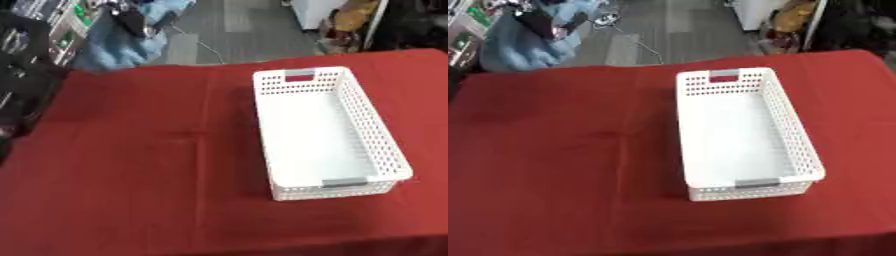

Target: Pick up objects on the table and place them in the box.

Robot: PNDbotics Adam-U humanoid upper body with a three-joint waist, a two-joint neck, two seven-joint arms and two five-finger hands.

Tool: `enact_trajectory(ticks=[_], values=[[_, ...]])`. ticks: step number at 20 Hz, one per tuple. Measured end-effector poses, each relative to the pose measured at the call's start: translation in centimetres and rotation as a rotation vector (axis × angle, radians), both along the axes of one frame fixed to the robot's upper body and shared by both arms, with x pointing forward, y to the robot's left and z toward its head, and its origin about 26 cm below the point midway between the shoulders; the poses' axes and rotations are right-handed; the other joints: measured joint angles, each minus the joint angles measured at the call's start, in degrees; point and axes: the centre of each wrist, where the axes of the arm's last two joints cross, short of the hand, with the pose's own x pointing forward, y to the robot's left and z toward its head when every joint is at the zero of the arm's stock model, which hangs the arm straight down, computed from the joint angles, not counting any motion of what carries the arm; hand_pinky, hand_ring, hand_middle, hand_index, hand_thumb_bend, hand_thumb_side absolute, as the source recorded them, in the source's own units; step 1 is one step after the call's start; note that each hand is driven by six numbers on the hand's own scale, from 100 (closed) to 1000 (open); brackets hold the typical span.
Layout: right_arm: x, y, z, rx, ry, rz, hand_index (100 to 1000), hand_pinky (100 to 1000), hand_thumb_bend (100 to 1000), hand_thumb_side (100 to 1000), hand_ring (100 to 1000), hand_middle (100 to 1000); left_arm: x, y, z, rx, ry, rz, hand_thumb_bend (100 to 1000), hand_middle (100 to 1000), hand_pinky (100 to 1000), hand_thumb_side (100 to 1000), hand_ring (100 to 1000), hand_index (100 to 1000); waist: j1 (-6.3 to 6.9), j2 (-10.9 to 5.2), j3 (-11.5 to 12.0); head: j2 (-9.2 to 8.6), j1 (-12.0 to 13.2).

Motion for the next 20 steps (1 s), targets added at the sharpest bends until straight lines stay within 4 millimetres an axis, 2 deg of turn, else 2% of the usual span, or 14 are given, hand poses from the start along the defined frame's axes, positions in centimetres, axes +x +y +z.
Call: enact_trajectory(ticks=[8,15,20], values=[[0.1,0.3,-0.1,0.011,-0.002,0.019,943,839,100,1000,863,834,0.6,-6.9,0.7,-0.039,-0.030,-0.174,176,100,100,100,100,152,-0.01,0.00,-1.20,0.00,2.49],[0.3,0.7,0.2,0.026,-0.021,0.046,943,839,100,1000,861,834,1.4,-11.7,-2.2,-0.090,0.005,-0.261,109,100,100,100,100,153,-0.01,0.00,-2.60,0.00,4.42],[0.5,1.2,0.5,0.031,-0.035,0.070,943,839,100,1000,860,834,1.8,-14.0,-4.1,-0.104,0.009,-0.298,100,100,100,100,100,159,0.13,0.06,-3.38,0.00,5.22]])
